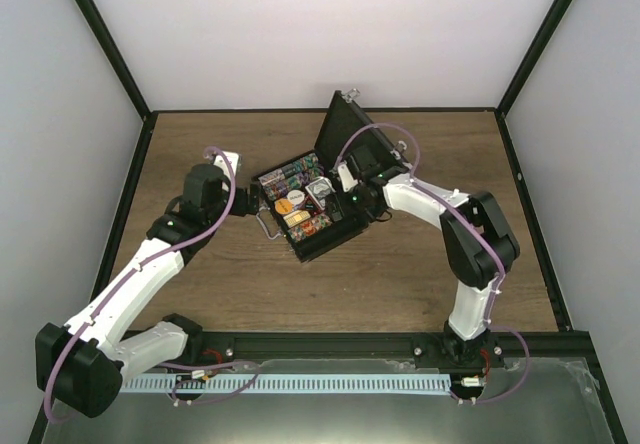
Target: Pack up texas hold em set
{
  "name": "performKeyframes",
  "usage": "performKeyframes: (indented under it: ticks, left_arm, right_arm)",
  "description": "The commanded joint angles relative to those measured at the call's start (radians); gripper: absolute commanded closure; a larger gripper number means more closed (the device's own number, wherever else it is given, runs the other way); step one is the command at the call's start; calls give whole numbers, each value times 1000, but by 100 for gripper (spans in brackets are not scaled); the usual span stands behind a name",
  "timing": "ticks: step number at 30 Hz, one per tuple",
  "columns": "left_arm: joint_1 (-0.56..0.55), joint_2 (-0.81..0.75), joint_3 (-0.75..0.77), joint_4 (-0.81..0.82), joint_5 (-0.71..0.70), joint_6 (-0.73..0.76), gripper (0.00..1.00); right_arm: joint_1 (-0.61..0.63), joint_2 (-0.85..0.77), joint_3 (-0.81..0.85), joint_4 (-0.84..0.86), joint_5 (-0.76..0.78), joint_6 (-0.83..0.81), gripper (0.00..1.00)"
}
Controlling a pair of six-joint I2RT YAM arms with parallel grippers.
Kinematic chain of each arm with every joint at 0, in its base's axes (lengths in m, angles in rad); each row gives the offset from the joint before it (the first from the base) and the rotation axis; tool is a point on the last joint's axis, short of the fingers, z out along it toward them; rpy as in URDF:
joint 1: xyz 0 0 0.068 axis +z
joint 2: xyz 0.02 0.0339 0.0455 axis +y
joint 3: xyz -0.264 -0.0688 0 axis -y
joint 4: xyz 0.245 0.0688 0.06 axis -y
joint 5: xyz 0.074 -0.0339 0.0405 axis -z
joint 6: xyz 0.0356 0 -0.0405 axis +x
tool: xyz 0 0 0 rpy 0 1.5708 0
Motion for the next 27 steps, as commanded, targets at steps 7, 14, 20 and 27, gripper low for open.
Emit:
performKeyframes:
  ticks: [7,14,20,27]
  left_arm:
    - [2,-15,-11,8,-10,-8,0]
    - [3,-6,-11,8,-3,-8,0]
    - [2,-7,-11,8,-2,-8,0]
    - [2,-7,-11,8,-5,-8,0]
  right_arm:
    - [20,-40,22,25,12,37,25]
    - [20,10,26,16,25,52,27]
    - [22,46,31,11,3,48,27]
    - [44,71,46,-1,-31,27,35]
